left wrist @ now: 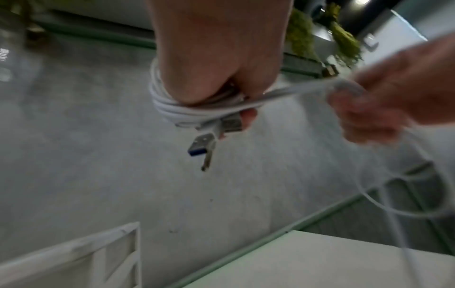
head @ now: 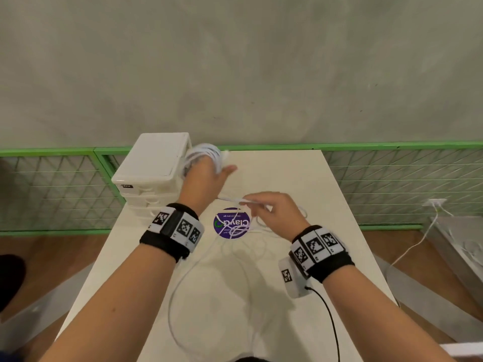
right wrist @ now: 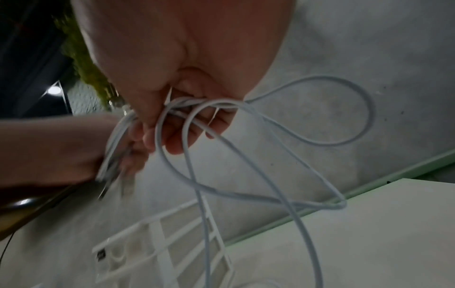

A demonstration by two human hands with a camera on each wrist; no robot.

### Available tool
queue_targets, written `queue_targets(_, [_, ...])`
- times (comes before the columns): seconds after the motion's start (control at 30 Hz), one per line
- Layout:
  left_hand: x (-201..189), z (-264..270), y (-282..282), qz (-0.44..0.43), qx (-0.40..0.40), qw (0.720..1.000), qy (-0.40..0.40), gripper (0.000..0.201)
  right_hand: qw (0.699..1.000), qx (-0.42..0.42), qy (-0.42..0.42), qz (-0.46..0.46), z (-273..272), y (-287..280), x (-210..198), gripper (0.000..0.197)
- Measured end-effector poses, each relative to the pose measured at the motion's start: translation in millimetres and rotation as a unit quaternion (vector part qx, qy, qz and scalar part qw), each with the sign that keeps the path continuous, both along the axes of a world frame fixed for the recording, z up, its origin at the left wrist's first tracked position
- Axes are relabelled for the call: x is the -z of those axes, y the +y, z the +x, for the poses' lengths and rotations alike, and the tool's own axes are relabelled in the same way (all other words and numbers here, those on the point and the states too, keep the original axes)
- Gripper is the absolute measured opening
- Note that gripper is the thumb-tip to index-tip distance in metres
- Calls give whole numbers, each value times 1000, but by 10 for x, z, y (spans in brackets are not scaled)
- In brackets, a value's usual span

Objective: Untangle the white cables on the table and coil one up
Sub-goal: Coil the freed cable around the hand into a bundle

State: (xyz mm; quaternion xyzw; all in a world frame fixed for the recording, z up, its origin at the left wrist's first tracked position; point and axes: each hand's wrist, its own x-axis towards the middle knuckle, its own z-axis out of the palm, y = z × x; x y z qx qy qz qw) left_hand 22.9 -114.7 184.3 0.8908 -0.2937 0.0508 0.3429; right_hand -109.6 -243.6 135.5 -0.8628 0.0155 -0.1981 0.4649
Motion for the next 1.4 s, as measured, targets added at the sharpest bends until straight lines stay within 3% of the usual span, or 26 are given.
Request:
queue_targets(0.07, [59, -121, 7, 63, 94, 988, 108, 52, 999, 36, -35, 6, 21, -77, -101, 25])
queue_targets(0.13, [85, -246, 41, 15, 173, 949, 263, 56, 995, 79, -49, 21, 25, -159, -124, 23])
queue_targets(0.2, [90, -330, 53, -28, 202, 915, 347, 51, 989, 133, -58, -35, 4, -240, -79, 23])
queue_targets(0.27, [103, -366, 32, -42, 186, 919, 344, 42, 979, 186, -55, -67, -35, -298, -14, 25])
queue_targets(0.37, [125, -362, 20, -80, 127, 935, 323, 31, 975, 219, -25, 21, -130, -321, 46, 13])
queue_targets(0.5, [121, -298, 84, -174, 20, 939, 297, 25, 964, 249, 8, 97, -228, -354, 114, 19])
queue_targets(0.6, [103, -64, 301, -233, -122, 930, 255, 24, 921, 365, -5, 134, -441, -610, 258, 21])
queue_targets(0.67, [64, 82, 476, -292, -184, 903, 256, 26, 878, 442, 39, 181, -632, -837, 397, 15])
queue_targets(0.7, [44, 104, 536, -289, -195, 905, 242, 29, 867, 453, 83, 189, -700, -915, 472, 14])
queue_targets(0.8, [21, 28, 517, -232, -177, 938, 186, 33, 869, 444, 171, 136, -726, -942, 649, 10])
queue_targets(0.9, [13, -96, 382, -220, -141, 949, 178, 38, 904, 374, 182, 94, -631, -822, 642, 21])
queue_targets(1.03, [-13, -200, 219, -167, -74, 970, 162, 34, 952, 287, 90, 48, -466, -608, 283, 45])
queue_targets(1.13, [-70, -337, 84, -136, 3, 981, 140, 38, 987, 122, 45, 96, -286, -304, -63, 59])
queue_targets(1.2, [-150, -438, 17, -129, 48, 983, 120, 39, 993, 57, 55, 88, -147, -141, -143, 52])
queue_targets(1.3, [-235, -468, -18, -118, 60, 988, 76, 36, 982, 93, 50, 158, -52, -51, -95, 26])
queue_targets(1.4, [-301, -363, 68, -111, 13, 993, 45, 42, 974, 121, 47, 188, -95, -148, 53, 26])
